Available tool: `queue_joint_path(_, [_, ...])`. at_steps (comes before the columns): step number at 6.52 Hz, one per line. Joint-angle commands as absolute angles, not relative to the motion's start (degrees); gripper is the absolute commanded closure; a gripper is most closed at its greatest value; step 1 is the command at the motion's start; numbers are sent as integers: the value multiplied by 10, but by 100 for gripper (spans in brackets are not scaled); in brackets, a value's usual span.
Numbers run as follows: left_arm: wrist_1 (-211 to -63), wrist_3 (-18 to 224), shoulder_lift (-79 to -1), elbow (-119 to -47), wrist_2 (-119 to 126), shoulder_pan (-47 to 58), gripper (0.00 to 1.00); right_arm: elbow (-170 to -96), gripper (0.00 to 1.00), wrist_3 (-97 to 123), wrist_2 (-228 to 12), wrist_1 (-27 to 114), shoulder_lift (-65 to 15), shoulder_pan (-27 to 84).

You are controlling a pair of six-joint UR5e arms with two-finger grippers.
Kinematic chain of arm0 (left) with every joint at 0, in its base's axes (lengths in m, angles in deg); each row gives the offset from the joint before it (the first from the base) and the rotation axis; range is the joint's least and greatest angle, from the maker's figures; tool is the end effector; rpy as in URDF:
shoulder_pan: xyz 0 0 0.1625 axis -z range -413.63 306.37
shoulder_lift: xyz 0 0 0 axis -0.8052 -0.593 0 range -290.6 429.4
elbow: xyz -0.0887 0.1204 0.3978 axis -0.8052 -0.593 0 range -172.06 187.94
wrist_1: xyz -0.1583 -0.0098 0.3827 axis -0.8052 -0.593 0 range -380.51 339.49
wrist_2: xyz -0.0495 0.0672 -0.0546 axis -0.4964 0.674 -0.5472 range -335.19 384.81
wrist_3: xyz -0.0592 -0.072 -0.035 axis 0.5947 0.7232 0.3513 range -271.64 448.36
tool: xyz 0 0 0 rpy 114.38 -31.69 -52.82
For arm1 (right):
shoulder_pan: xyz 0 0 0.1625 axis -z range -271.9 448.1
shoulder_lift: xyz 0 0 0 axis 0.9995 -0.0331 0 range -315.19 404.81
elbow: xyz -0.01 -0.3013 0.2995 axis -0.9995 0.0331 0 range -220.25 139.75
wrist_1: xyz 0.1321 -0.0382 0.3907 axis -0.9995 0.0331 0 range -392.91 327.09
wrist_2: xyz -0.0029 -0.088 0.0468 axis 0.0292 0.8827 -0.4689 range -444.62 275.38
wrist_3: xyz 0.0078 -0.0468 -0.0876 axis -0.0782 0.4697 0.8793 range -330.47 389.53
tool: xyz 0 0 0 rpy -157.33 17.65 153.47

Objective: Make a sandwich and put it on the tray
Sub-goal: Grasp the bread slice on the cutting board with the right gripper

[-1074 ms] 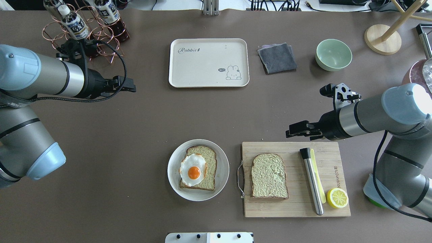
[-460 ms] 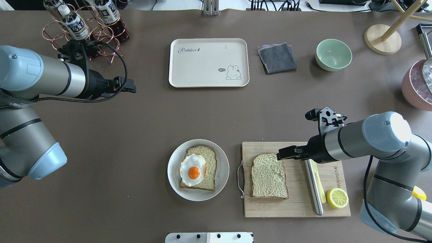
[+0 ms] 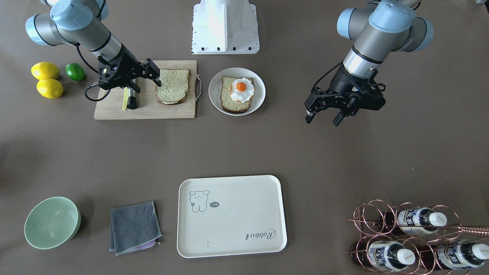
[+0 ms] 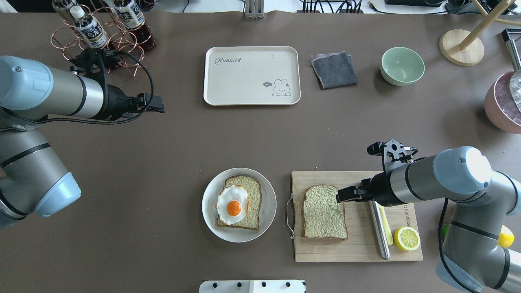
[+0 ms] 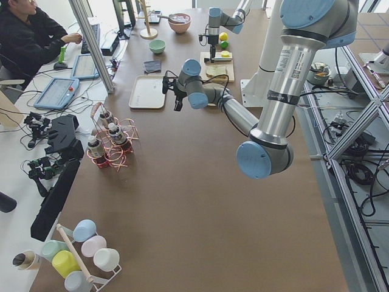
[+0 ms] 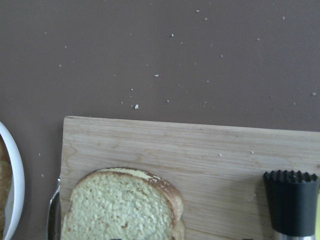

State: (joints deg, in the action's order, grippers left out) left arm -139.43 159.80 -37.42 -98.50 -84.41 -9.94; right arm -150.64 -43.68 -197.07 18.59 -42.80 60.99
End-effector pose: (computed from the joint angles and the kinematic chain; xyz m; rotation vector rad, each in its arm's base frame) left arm 0.3505 -0.4738 0.3099 0.2973 1.0765 -0.2101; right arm -0.4087 -0.3163 0.3920 0.0665 -1.1089 -0.0480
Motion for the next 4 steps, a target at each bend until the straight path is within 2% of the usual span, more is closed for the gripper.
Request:
queue_joint_path(1, [-1394, 1597, -374, -985, -837, -100, 2, -1506, 15, -437, -1944, 186, -428, 637])
queue_joint_path(2, [-1394, 1598, -374, -985, -836, -100, 2, -1505, 16, -437, -1933, 186, -428, 646])
queue_joint_path(4, [-1394, 1598, -374, -985, -836, -100, 2, -1505, 26, -459, -1920, 186, -426, 662])
